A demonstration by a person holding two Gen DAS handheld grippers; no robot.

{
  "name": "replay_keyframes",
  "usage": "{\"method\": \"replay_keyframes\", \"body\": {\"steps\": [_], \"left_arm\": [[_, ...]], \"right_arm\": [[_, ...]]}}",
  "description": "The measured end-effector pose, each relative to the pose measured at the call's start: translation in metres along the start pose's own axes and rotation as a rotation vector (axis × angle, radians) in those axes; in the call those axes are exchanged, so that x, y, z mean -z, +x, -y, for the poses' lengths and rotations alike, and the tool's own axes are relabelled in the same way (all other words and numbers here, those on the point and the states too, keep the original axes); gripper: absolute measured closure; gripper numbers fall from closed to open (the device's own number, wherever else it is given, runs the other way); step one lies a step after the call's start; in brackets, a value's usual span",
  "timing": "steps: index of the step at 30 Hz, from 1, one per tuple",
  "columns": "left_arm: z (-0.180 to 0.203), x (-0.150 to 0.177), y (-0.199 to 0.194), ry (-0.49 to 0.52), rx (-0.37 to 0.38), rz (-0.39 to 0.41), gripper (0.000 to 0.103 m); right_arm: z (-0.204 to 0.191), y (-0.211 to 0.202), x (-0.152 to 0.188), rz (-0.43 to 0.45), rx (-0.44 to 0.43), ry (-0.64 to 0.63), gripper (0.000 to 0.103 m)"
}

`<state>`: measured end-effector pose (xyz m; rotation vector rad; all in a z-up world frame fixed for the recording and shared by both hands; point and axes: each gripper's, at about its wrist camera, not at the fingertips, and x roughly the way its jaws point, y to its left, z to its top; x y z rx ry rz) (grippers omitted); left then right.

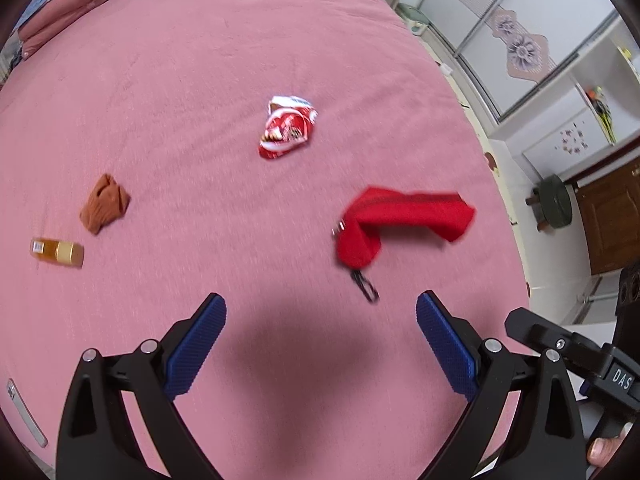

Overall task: Collect trash
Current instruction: 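Move both open tools back over the bed toward the wrapper and pouch, then grasp the red candy wrapper with left tool while right grasps red pouch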

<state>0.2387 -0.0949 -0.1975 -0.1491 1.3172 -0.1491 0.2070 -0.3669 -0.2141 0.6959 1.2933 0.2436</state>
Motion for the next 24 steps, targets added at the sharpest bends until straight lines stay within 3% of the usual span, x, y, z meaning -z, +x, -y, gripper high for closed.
{"method": "replay_keyframes", "body": {"steps": [5, 14, 24], "left_arm": [[-0.009, -0.035, 0.024, -0.043, 0.006, -0.013, 0.007], [-0.017, -0.098, 0.081, -0.054, -0.011, -0.05, 0.007], [-0.019, -0.159, 0.139, -0.055, -0.028, -0.081, 0.007]], "right_arm": [[0.001, 0.03, -0.032, -0.025, -0.016, 0.047, 0.027], [0.027, 0.086, -0.075, -0.079, -0.047, 0.263, 0.027], [0.03, 0.118, -0.104, -0.101, -0.013, 0.287, 0.026]]}}
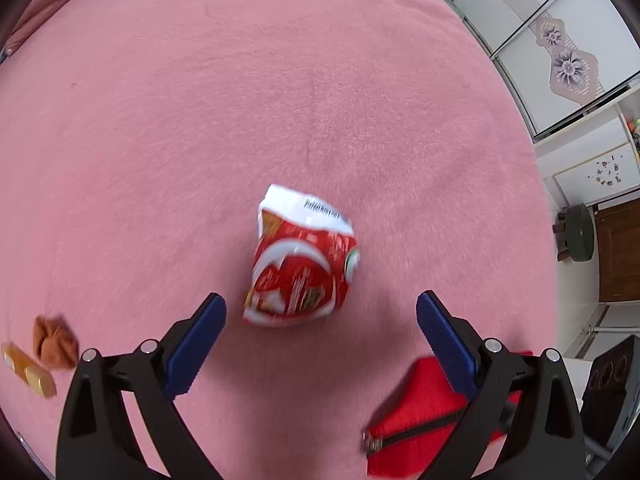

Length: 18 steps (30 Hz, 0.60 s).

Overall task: Collect trash
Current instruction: 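Grasp the red candy wrapper with left tool while right grasps red pouch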

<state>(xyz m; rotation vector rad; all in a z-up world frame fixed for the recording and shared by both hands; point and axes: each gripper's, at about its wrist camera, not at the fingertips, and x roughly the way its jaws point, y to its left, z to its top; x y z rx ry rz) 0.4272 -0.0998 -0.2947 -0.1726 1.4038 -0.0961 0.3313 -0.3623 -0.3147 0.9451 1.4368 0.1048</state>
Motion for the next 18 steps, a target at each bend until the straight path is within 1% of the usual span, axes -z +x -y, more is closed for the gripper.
{"method": "replay_keyframes", "body": {"steps": [2, 4, 5, 6, 7, 8, 9, 10, 11, 12, 13, 15, 18], "left_arm": [[0.003, -0.008, 0.012, 0.003, -0.011, -0.027, 0.007], [0.004, -0.013, 0.022, 0.005, -0.03, -0.045, 0.008], [0.003, -0.015, 0.027, 0.004, -0.036, -0.055, 0.009], [0.002, -0.017, 0.032, 0.002, -0.041, -0.063, 0.015], [0.001, -0.018, 0.037, -0.003, -0.04, -0.074, 0.019], [-0.002, -0.019, 0.042, -0.012, -0.036, -0.087, 0.031], [-0.005, -0.018, 0.046, -0.018, -0.048, -0.095, 0.04], [-0.008, -0.017, 0.049, -0.019, -0.057, -0.093, 0.041], [-0.009, -0.016, 0.048, -0.019, -0.048, -0.083, 0.043], [-0.01, -0.015, 0.046, -0.018, -0.047, -0.076, 0.048], [-0.011, -0.014, 0.044, -0.016, -0.048, -0.072, 0.05], [-0.014, -0.01, 0.04, -0.016, -0.025, -0.067, 0.055], [-0.023, -0.003, 0.035, -0.023, 0.0, -0.075, 0.056]], "right_arm": [[-0.001, 0.003, -0.004, -0.007, 0.004, -0.007, 0.026], [-0.004, 0.003, -0.007, -0.002, 0.021, -0.026, 0.029], [-0.005, 0.003, -0.008, -0.001, 0.027, -0.035, 0.033], [-0.007, 0.003, -0.009, 0.002, 0.035, -0.051, 0.04], [-0.009, 0.004, -0.009, 0.003, 0.048, -0.07, 0.044], [-0.012, 0.006, -0.009, 0.006, 0.087, -0.114, 0.056], [-0.014, 0.008, -0.009, 0.01, 0.112, -0.142, 0.067], [-0.014, 0.009, -0.007, 0.011, 0.126, -0.165, 0.07], [-0.014, 0.01, -0.006, 0.007, 0.124, -0.175, 0.077], [-0.012, 0.01, -0.004, 0.006, 0.117, -0.18, 0.08], [-0.013, 0.009, -0.002, 0.008, 0.12, -0.189, 0.081], [-0.015, 0.008, 0.004, 0.013, 0.121, -0.224, 0.087], [-0.025, 0.006, 0.013, 0.005, 0.114, -0.272, 0.089]]}}
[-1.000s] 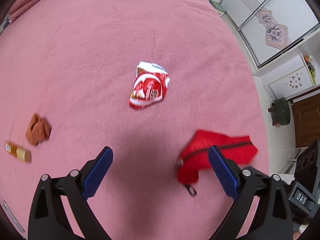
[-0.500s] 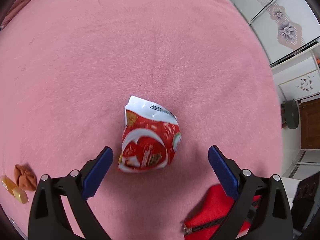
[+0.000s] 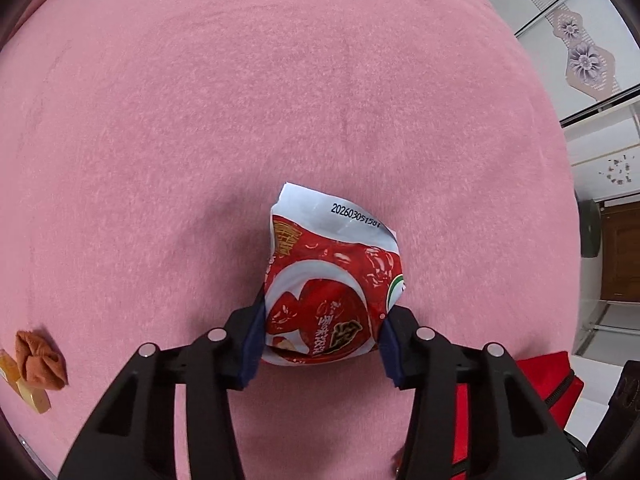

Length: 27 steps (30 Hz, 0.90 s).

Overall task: Collect trash
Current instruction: 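Grasp the red candy wrapper with left tool while right grasps red pouch, then carry the wrapper and red pouch over the yellow bin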

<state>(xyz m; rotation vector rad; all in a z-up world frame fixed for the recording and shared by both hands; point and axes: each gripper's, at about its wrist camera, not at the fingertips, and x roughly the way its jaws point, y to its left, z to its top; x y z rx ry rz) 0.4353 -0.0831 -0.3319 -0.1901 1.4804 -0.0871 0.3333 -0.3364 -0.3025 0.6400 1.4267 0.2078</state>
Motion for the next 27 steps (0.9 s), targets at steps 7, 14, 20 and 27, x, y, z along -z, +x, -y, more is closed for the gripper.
{"method": "replay_keyframes", "body": {"steps": [7, 14, 20, 27], "left_arm": [[-0.014, 0.045, -0.027, -0.008, 0.066, 0.006, 0.056], [-0.019, 0.107, -0.059, -0.023, 0.113, 0.004, 0.055], [-0.027, 0.166, -0.083, -0.022, 0.131, 0.006, 0.055], [-0.013, 0.23, -0.105, -0.005, 0.157, -0.004, 0.056]], "right_arm": [[-0.022, -0.017, 0.018, -0.022, -0.022, -0.104, 0.095], [-0.03, -0.045, 0.055, -0.044, -0.021, -0.18, 0.097], [-0.027, -0.066, 0.09, -0.042, -0.007, -0.218, 0.098], [-0.026, -0.091, 0.134, -0.023, 0.011, -0.263, 0.099]]}}
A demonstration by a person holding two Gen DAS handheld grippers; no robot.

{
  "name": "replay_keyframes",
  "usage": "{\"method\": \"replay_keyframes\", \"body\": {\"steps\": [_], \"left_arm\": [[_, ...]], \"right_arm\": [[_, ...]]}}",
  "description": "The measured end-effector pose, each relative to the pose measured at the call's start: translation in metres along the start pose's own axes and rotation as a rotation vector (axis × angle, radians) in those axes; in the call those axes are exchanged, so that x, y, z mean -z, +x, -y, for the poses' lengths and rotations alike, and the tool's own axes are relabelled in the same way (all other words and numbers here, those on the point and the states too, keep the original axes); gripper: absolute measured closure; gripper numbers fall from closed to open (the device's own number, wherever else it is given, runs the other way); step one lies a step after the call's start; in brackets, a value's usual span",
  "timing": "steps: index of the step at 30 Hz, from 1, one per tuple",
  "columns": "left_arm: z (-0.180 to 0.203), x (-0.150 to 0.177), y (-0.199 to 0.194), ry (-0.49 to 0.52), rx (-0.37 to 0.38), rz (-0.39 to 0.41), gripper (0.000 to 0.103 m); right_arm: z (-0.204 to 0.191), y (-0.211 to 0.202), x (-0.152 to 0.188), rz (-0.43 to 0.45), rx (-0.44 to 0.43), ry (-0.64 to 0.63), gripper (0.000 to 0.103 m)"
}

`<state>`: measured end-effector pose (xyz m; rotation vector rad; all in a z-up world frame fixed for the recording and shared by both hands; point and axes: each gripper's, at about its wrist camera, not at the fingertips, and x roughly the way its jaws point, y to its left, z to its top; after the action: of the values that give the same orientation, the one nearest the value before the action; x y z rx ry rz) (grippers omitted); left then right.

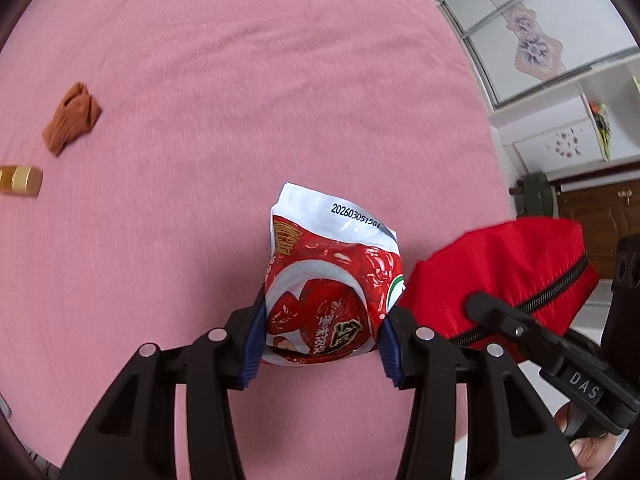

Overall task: Collect trash
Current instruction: 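Carry the wrapper and red pouch over the yellow bin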

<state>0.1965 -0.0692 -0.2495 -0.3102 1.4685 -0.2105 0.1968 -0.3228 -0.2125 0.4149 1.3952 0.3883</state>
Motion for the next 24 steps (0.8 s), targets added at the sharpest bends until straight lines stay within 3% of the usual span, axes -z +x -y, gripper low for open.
{"method": "replay_keyframes", "body": {"steps": [4, 11, 24], "left_arm": [[0.016, 0.038, -0.006, 0.053, 0.013, -0.016, 0.056], [0.051, 0.078, -0.011, 0.135, 0.04, -0.048, 0.056], [0.146, 0.109, -0.01, 0.292, 0.087, -0.092, 0.056]], "right_arm": [[-0.005, -0.021, 0.028, 0.03, -0.002, -0.01, 0.099], [0.003, -0.049, 0.068, 0.066, 0.003, 0.015, 0.099], [0.072, -0.109, 0.105, 0.16, 0.009, 0.127, 0.099]]}}
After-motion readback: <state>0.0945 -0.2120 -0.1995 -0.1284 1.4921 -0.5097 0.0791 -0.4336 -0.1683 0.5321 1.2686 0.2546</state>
